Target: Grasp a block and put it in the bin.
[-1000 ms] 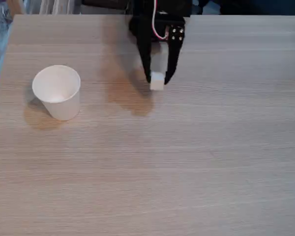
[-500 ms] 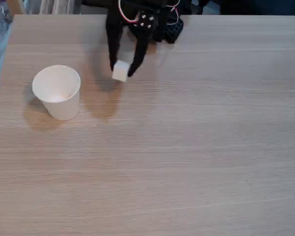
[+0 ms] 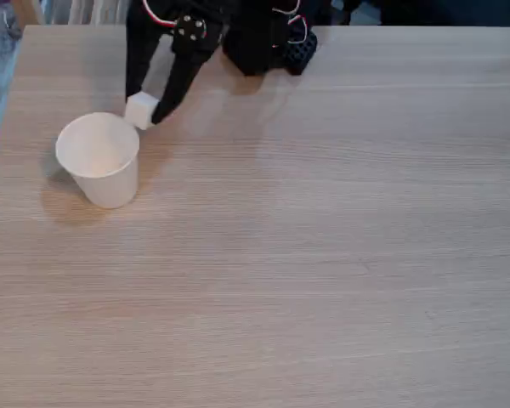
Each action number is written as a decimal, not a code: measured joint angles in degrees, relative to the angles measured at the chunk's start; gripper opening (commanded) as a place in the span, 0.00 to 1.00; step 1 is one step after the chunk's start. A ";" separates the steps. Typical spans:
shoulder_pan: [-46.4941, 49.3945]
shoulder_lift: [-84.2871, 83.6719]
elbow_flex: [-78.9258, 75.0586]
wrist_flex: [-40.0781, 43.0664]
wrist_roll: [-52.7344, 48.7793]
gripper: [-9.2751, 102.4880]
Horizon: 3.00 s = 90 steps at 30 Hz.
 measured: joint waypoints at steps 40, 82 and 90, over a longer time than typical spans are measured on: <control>6.24 -9.05 -0.88 -8.79 -0.53 0.37; -16.26 -2.64 -4.48 0.44 9.32 0.08; -28.65 3.43 -2.29 6.42 11.69 0.08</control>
